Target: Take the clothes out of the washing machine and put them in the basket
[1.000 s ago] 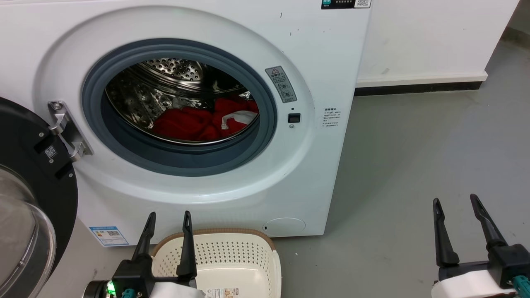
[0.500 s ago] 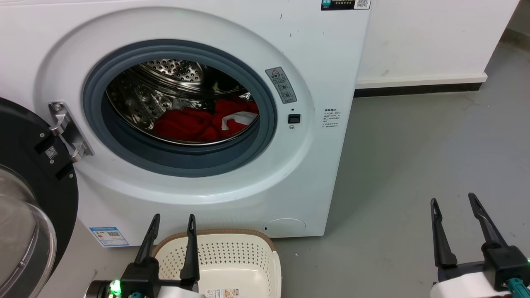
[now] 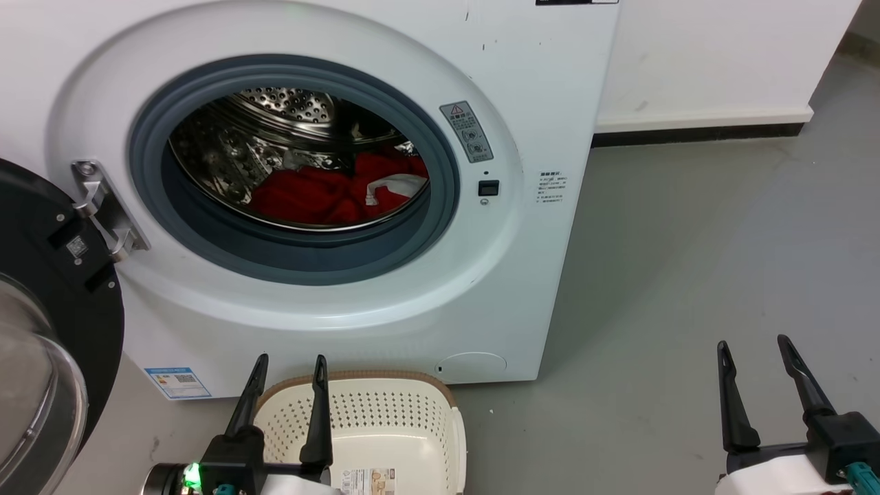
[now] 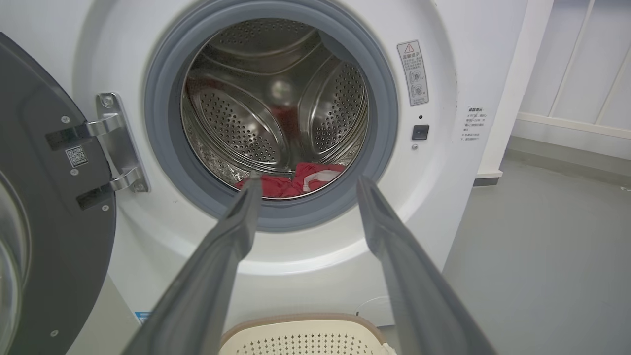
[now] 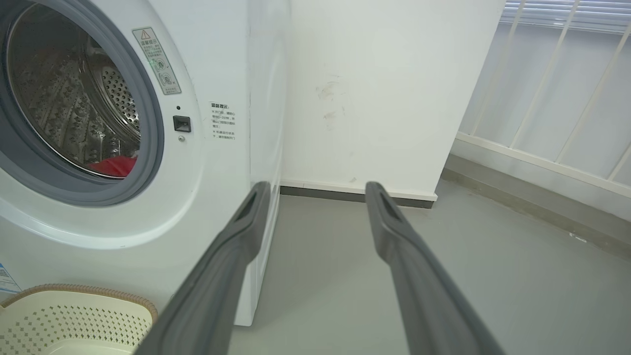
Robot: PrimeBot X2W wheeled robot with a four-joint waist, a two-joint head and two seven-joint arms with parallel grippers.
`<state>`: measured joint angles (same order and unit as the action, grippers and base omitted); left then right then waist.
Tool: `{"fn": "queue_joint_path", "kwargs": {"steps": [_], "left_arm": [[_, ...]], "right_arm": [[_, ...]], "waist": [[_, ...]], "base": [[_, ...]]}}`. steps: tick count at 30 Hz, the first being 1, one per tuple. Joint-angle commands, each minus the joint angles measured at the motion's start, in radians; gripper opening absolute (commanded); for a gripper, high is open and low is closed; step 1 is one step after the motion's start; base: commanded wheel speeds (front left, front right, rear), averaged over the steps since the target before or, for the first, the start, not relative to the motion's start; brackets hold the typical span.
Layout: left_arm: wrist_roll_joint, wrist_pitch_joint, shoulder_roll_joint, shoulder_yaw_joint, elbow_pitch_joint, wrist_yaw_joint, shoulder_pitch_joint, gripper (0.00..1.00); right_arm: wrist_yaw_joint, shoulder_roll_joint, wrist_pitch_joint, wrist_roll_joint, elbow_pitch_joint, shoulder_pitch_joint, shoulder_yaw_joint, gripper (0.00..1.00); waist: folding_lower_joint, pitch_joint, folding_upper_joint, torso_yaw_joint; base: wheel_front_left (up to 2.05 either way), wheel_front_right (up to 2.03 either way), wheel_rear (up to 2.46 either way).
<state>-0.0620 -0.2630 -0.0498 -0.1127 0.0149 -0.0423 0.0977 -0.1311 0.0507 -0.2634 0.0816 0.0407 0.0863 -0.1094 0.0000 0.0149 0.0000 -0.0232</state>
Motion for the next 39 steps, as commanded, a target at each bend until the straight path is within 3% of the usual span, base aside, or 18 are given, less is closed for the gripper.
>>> {"fn": "queue_joint_path", "kwargs": {"steps": [1,5,11,17,18,19,30,39], "left_arm": [[0.001,-0.003,-0.001,0.004,0.006,0.01,-0.012,1.0],[-0.005,-0.003,-0.001,0.022,0.009,0.029,-0.056,1.0],[-0.033,-0.003,-0.015,0.086,0.066,0.084,-0.215,1.0],[-0.009,-0.003,-0.117,0.124,0.204,0.131,-0.483,1.0],[-0.012,0.014,-0.188,0.138,0.3,0.144,-0.646,1.0],[-0.014,0.022,-0.215,0.139,0.336,0.148,-0.703,1.0],[-0.016,0.427,-0.402,0.087,0.641,0.169,-1.295,1.0],[0.024,0.825,-0.528,0.036,0.784,0.17,-1.553,1.0]], "right_arm": [[0.001,-0.001,-0.002,-0.006,0.004,-0.008,0.001,1.0],[0.001,-0.001,-0.002,-0.013,0.002,-0.039,0.005,1.0],[0.001,-0.001,-0.002,-0.044,-0.031,-0.108,0.012,1.0],[0.001,-0.001,-0.002,-0.073,-0.06,-0.193,0.049,1.0],[0.001,-0.002,-0.002,-0.09,-0.059,-0.24,0.066,1.0],[0.001,-0.002,-0.002,-0.097,-0.06,-0.253,0.069,1.0],[0.001,-0.002,-0.002,-0.146,-0.084,-0.345,0.119,1.0],[0.001,-0.001,-0.002,-0.186,-0.11,-0.349,0.199,1.0]], "waist": [[0.0,-0.014,0.0,-0.007],[0.0,-0.072,0.0,-0.029],[0.0,-0.245,0.0,-0.073],[0.0,-0.431,0.0,-0.134],[0.0,-0.517,0.0,-0.168],[0.0,-0.536,0.0,-0.177],[0.0,-0.721,0.0,-0.261],[0.0,-0.804,0.0,-0.348]], "base": [[0.0,0.0,0.0],[0.0,0.0,0.0],[0.0,0.0,0.0],[0.0,0.0,0.0],[0.0,0.0,0.0],[0.0,0.0,0.0],[0.0,0.0,0.0],[0.0,0.0,0.0]]}}
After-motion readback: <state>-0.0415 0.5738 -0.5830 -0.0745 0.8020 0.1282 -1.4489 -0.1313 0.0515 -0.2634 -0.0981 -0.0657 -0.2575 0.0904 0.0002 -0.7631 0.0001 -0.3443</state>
